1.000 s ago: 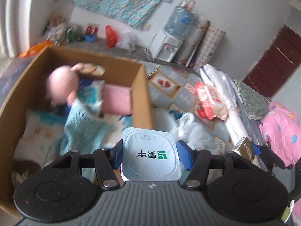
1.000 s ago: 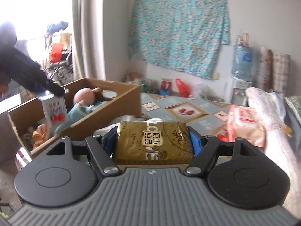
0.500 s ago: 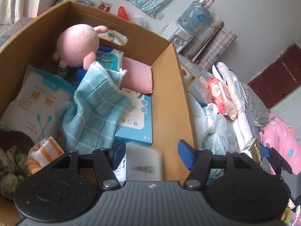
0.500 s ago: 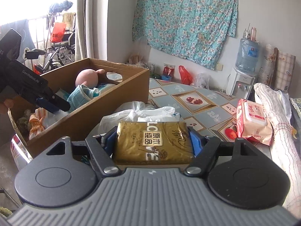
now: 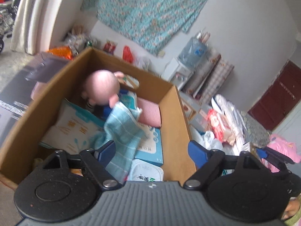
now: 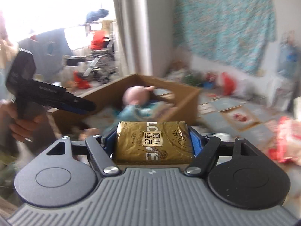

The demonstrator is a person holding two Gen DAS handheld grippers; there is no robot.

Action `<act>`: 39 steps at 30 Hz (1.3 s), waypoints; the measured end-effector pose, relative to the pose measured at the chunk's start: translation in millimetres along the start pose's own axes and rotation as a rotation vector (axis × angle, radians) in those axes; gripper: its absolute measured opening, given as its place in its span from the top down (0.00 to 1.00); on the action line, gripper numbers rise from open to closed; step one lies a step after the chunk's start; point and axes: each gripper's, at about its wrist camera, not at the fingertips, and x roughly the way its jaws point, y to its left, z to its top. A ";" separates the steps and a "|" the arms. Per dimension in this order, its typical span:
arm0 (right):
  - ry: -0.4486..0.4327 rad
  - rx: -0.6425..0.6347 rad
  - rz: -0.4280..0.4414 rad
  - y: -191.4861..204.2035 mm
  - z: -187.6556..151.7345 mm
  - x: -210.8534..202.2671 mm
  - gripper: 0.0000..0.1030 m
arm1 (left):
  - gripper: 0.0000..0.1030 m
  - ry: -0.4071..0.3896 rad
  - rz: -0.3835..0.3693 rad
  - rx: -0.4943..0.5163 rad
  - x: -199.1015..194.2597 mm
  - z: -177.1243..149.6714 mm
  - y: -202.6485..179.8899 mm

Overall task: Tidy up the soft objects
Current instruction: 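Lower both items into the box and open both grippers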

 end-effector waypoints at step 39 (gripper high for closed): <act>-0.183 0.062 -0.078 48.1 -18.5 -10.6 0.02 | 0.00 -0.346 0.356 0.038 -112.2 -91.3 0.0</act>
